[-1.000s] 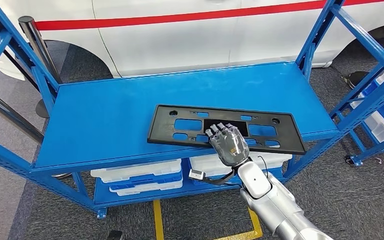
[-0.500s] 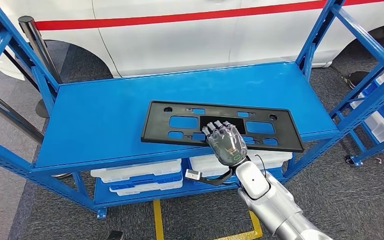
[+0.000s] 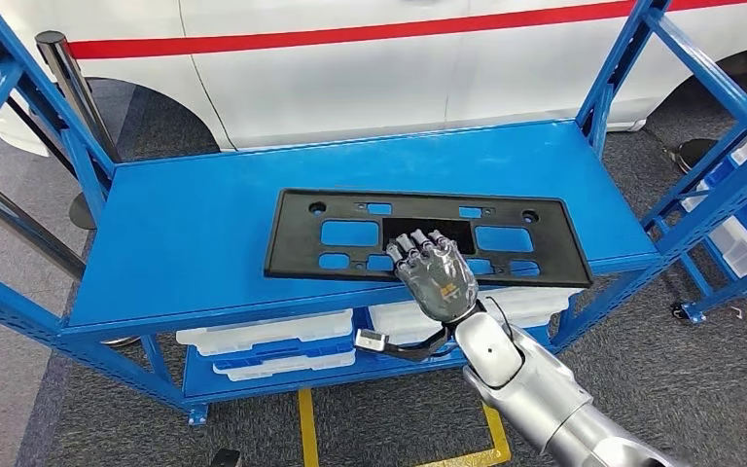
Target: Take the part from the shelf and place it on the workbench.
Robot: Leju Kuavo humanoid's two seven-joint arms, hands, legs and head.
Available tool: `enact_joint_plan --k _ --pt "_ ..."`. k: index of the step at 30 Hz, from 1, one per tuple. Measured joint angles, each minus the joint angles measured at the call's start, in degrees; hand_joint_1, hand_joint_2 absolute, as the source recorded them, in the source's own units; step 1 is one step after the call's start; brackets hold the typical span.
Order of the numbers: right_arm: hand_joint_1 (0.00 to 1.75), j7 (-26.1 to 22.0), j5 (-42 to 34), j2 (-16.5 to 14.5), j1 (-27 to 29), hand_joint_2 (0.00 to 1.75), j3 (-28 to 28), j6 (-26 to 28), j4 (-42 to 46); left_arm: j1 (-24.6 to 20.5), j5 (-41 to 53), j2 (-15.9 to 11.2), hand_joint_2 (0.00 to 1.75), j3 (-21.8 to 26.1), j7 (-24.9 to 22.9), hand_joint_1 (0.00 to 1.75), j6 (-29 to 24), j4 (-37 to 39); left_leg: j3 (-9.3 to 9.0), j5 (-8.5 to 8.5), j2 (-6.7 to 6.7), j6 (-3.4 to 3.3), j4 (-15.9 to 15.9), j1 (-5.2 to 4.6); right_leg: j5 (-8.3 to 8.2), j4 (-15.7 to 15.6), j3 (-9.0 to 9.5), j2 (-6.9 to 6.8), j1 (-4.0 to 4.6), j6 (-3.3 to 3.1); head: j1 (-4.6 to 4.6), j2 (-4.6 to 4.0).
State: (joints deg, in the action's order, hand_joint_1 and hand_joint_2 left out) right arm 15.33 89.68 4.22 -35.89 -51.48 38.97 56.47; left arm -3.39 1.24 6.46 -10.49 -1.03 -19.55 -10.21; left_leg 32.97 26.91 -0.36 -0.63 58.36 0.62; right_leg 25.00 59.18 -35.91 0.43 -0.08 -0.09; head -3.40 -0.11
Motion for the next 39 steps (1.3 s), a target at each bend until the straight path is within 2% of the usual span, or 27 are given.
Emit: enact_joint_plan --k 8,12,13,14,17,18,19,20,21,22,23,24,26,28,29,31,33,34,35,36,38,39 --pt "1.75 -2.6 0.0 0.4 0.0 1.75 -1.1 0.0 0.2 -0.1 0.1 0.0 1.75 0.0 -0.2 0.0 0.3 0.0 0.18 0.19 -0.02 -0.31 0.4 -0.15 -0.1 0.0 0.0 -0.03 -0.21 0.22 0.01 0.0" --pt "1.75 -3.4 0.0 0.4 0.1 1.75 -1.0 0.0 0.2 -0.1 0.1 0.1 1.75 0.0 -0.2 0.0 0.4 0.0 0.07 -0.43 0.11 -0.96 0.0 -0.08 -0.36 -0.2 0.09 0.05 -0.31 0.9 0.01 0.0" --pt "1.75 -3.6 0.0 0.4 0.1 1.75 -0.9 0.0 0.2 -0.1 0.1 0.1 1.75 0.0 -0.2 0.0 0.4 0.0 -0.11 -0.87 0.22 -1.25 -0.5 0.12 0.17 0.3 -0.07 0.06 -0.26 1.13 -0.03 0.0" --pt "1.75 -3.7 0.0 0.4 0.1 1.75 -0.8 0.0 0.2 -0.2 0.1 0.2 1.75 0.0 -0.3 0.0 0.5 0.0 -0.25 -1.27 0.35 -1.51 -1.0 0.34 1.38 1.6 -0.59 0.07 -0.22 1.34 -0.05 0.0" --pt "1.75 -3.9 0.0 0.4 0.3 1.75 -0.7 0.0 0.1 -0.3 0.1 0.3 1.75 0.0 -0.3 0.0 0.5 0.0 -0.03 -1.74 0.56 -1.83 -1.3 0.53 7.02 10.9 -4.2 -0.02 -0.67 2.15 -0.1 0.0" --pt "1.75 -4.0 0.0 0.5 0.4 1.75 -0.7 0.0 0.1 -0.3 0.1 0.3 1.75 0.0 -0.3 0.0 0.5 0.0 0.17 -1.77 0.59 -1.78 -1.2 0.56 7.86 13.5 -5.03 -0.06 -0.95 2.48 -0.11 0.0" --pt "1.75 -4.1 0.0 0.5 0.6 1.75 -0.7 0.0 0.0 -0.3 0.1 0.3 1.75 0.1 -0.3 0.0 0.5 0.0 0.39 -1.79 0.6 -1.71 -1.0 0.64 7.59 14.1 -4.96 -0.1 -1.25 2.77 -0.1 0.0" --pt "1.75 -4.3 0.0 0.5 0.6 1.75 -0.6 0.0 0.0 -0.3 0.1 0.3 1.75 0.1 -0.3 0.0 0.5 0.0 0.63 -1.78 0.6 -1.54 -0.7 0.79 6.34 12.6 -3.84 -0.15 -1.55 3.06 -0.11 0.0" --pt "1.75 -4.5 0.0 0.5 0.7 1.75 -0.4 0.0 0.0 -0.3 0.1 0.3 1.75 0.1 -0.3 0.0 0.6 0.0 0.89 -1.71 0.58 -1.29 -0.3 0.98 4.59 9.2 -1.77 -0.22 -1.87 3.36 -0.11 0.0" --pt "1.75 -4.7 0.0 0.5 0.6 1.75 -0.2 0.0 0.0 -0.3 0.1 0.3 1.75 0.1 -0.3 0.0 0.6 0.0 1.17 -1.64 0.55 -0.94 0.0 1.14 3.61 5.6 0.34 -0.24 -2.02 3.58 -0.12 0.0" --pt "1.75 -4.9 0.0 0.5 0.6 1.75 -0.1 0.0 0.0 -0.4 0.1 0.3 1.75 0.1 -0.3 0.0 0.6 0.0 1.46 -1.59 0.51 -0.48 0.4 1.19 2.82 2.8 1.94 -0.17 -1.96 3.5 -0.14 0.0" --pt "1.75 -5.1 0.0 0.5 0.6 1.75 0.2 0.0 0.1 -0.4 0.1 0.4 1.75 0.1 -0.4 0.0 0.6 0.0 1.69 -1.65 0.46 0.0 0.6 1.16 2.62 1.2 2.76 -0.08 -1.85 3.26 -0.11 0.0" --pt "1.75 -5.2 0.0 0.4 0.6 1.75 0.5 0.0 0.1 -0.5 0.1 0.4 1.75 0.1 -0.4 0.0 0.6 0.0 2.02 -2.04 0.33 0.94 0.7 0.99 2.46 0.9 2.48 0.16 -1.44 2.23 -0.07 0.0" --pt "1.75 -5.3 0.0 0.4 0.7 1.75 0.7 0.0 0.1 -0.5 0.1 0.4 1.75 0.2 -0.4 0.0 0.6 0.0 2.43 -1.95 0.26 1.64 0.9 1.1 2.01 0.8 1.94 0.1 -1.44 1.08 -0.04 0.0" --pt "1.75 -5.4 0.0 0.4 0.7 1.75 0.8 0.0 0.1 -0.4 0.1 0.4 1.75 0.2 -0.5 0.0 0.6 0.0 2.85 -1.07 0.29 1.86 1.7 1.19 1.65 0.7 1.67 0.02 -1.46 0.45 -0.02 0.0" --pt "1.75 -5.7 0.0 0.4 0.8 1.75 1.0 0.0 0.1 -0.5 0.1 0.4 1.75 0.2 -0.5 0.0 0.6 0.0 4.8 3.35 0.33 1.91 7.2 1.24 0.94 0.5 1.0 -0.17 -1.3 -0.57 0.02 0.0" --pt "1.75 -6.2 0.0 0.4 1.0 1.75 1.3 0.0 0.1 -0.5 0.1 0.4 1.75 0.3 -0.5 0.0 0.6 0.0 7.03 7.7 0.33 1.81 14.7 1.1 0.26 0.6 0.09 -0.33 -0.81 -1.19 0.02 0.0" --pt "1.75 -6.5 0.0 0.4 1.2 1.75 1.5 0.0 0.0 -0.4 0.1 0.4 1.75 0.3 -0.5 0.0 0.6 0.0 7.23 8.34 0.33 1.67 16.5 0.99 -0.07 0.7 -0.4 -0.38 -0.56 -1.32 0.02 0.0" --pt "1.75 -6.9 0.0 0.3 1.3 1.75 1.7 0.0 0.0 -0.4 0.1 0.4 1.75 0.3 -0.5 0.0 0.6 0.0 6.44 7.96 0.33 1.41 16.3 0.86 -0.39 0.8 -0.93 -0.41 -0.32 -1.38 0.02 0.0" --pt "1.75 -7.2 0.0 0.3 1.5 1.75 2.0 0.0 0.0 -0.4 0.1 0.4 1.75 0.3 -0.5 0.0 0.6 0.0 4.62 6.74 0.33 1.05 14.1 0.69 -0.7 1.0 -1.43 -0.41 -0.12 -1.39 0.02 0.0" --pt "1.75 -7.4 0.0 0.1 1.6 1.75 2.4 0.0 0.0 -0.6 0.1 0.4 1.75 0.3 -0.5 0.0 0.6 0.0 -0.62 4.4 0.32 0.04 6.1 0.2 -1.36 1.2 -2.24 -0.38 0.23 -1.25 0.01 0.0" --pt "1.75 -7.5 0.0 0.1 1.6 1.75 2.6 0.0 0.0 -0.6 0.1 0.4 1.75 0.3 -0.5 0.0 0.6 0.0 -2.43 3.65 0.32 -0.27 3.1 -0.06 -1.73 1.2 -2.43 -0.39 0.3 -1.04 -0.01 0.0"
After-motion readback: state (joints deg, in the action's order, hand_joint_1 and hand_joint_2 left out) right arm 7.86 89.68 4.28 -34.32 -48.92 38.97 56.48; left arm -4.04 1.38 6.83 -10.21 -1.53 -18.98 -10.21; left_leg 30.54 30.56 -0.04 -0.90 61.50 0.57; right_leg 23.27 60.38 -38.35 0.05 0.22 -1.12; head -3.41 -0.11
